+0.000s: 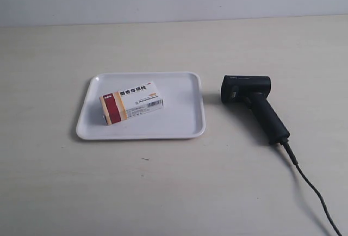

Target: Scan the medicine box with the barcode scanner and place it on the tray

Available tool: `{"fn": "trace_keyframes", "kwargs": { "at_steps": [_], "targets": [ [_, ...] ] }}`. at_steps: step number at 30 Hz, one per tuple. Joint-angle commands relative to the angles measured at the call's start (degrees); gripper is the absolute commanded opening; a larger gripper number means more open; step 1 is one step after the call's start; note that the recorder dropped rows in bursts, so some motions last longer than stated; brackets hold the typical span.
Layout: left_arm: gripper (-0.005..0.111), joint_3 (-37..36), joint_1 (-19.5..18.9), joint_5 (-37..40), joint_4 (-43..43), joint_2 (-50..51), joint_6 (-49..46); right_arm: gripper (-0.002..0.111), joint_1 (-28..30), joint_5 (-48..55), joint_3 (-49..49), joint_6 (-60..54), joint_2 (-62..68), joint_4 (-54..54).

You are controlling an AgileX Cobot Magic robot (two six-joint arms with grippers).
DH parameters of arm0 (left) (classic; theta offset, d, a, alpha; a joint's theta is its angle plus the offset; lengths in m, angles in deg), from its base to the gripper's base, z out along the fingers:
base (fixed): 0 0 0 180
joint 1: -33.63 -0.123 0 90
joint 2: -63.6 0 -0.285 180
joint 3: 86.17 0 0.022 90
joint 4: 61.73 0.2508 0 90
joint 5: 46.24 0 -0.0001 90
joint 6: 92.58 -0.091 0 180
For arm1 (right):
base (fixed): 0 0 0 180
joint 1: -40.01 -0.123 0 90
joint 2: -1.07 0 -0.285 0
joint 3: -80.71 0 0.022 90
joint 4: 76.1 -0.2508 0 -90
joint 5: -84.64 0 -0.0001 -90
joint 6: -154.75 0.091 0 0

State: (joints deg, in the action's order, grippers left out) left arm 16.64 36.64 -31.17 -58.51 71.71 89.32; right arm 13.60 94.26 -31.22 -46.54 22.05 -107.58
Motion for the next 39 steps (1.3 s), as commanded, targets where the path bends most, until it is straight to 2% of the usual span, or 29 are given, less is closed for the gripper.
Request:
{"fn": "trace_keyframes", "kwargs": {
  "at_steps": [1, 6, 8, 11, 13, 17, 27, 29, 34, 39],
  "targets": [
    [0.003, 0.0, -0.1, 0.2, 0.3, -0.3, 0.1, 0.000, -0.2, 0.2, 0.3, 0.1, -0.3, 0.1],
    [0.003, 0.0, -0.1, 0.2, 0.3, -0.3, 0.1, 0.000, -0.2, -0.3, 0.7, 0.1, -0.3, -0.4],
    [0.003, 0.0, -0.1, 0.2, 0.3, -0.3, 0.1, 0.000, -0.2, -1.6, 2.3, 1.6, -0.3, 4.9],
    [0.003, 0.0, -0.1, 0.2, 0.3, -0.3, 0.1, 0.000, -0.2, -5.9, 6.8, 18.3, -0.3, 20.0],
    [0.003, 0.0, -0.1, 0.2, 0.3, -0.3, 0.1, 0.000, -0.2, -9.6, 9.2, 27.0, -0.3, 23.8],
    [0.003, 0.0, -0.1, 0.2, 0.3, -0.3, 0.1, 0.000, -0.2, -6.6, 9.2, 27.3, -0.3, 29.6],
    [0.003, 0.0, -0.1, 0.2, 0.3, -0.3, 0.1, 0.000, -0.1, -6.2, 9.2, 27.3, -1.1, 28.9],
    [0.003, 0.0, -0.1, 0.2, 0.3, -0.3, 0.1, 0.000, 2.7, -6.3, 9.2, 27.3, -2.7, 28.9],
    [0.003, 0.0, -0.1, 0.2, 0.3, -0.3, 0.1, 0.000, 13.9, -6.1, 9.2, 27.3, -9.4, 28.9],
    [0.003, 0.0, -0.1, 0.2, 0.3, -0.3, 0.1, 0.000, 17.3, -2.7, 9.2, 27.1, -13.2, 28.9]
  ]
}}
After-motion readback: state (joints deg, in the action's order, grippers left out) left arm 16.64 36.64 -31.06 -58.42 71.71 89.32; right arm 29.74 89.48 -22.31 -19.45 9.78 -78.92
